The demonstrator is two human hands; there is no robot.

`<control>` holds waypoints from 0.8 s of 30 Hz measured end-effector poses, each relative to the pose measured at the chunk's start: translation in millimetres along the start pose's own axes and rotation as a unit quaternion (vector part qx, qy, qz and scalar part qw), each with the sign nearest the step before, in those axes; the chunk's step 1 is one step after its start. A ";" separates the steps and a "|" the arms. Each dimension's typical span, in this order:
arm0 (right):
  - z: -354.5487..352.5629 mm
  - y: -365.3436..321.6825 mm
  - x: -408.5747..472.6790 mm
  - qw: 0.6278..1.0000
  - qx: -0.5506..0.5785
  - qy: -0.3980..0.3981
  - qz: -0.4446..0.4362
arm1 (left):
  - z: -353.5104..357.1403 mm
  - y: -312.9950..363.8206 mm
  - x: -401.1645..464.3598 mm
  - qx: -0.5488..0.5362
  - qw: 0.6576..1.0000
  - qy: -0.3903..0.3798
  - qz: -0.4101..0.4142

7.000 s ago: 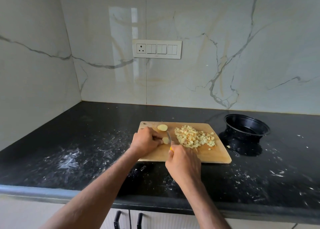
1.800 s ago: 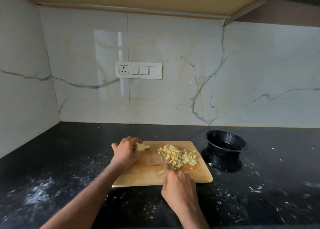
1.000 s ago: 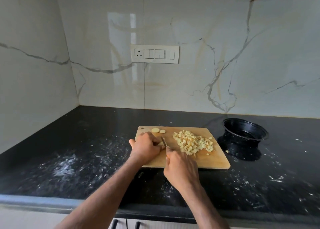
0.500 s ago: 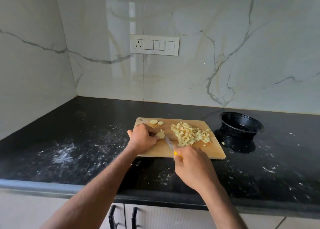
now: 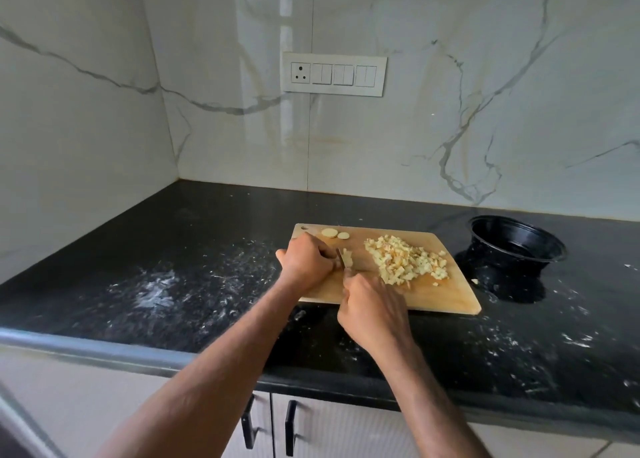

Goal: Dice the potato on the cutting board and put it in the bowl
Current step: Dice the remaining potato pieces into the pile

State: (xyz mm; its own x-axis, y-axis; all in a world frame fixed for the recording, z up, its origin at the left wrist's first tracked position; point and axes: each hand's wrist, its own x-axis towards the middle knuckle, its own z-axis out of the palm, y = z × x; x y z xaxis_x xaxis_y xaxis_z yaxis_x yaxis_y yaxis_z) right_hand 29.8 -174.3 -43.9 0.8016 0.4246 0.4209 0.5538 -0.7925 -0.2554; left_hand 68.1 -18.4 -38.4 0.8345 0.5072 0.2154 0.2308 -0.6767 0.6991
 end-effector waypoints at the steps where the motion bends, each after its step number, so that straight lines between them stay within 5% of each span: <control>1: -1.3 -0.3 -4.0 1.000 0.001 -0.003 -0.006 | -0.5 0.8 0.3 -0.001 1.000 -0.003 -0.006; 10: -39.4 29.0 -34.2 0.999 0.029 0.018 0.035 | 4.2 6.0 -8.3 0.023 1.000 0.019 0.002; 15: -47.4 41.3 -22.4 0.996 0.036 0.038 0.074 | 21.6 25.2 -14.4 0.160 0.986 0.050 0.012; 24: -32.7 45.0 -26.8 0.993 0.070 0.014 0.091 | 16.9 27.5 -8.3 0.118 0.991 -0.001 0.070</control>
State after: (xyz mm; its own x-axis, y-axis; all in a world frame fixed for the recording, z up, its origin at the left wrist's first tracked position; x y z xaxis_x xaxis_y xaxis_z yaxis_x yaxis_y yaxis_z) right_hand 25.8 -235.7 -38.2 0.8860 0.2654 0.3802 0.4273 -0.7858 -0.4471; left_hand 76.0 -50.2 -32.5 0.8671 0.3993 0.2979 0.2232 -0.8460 0.4842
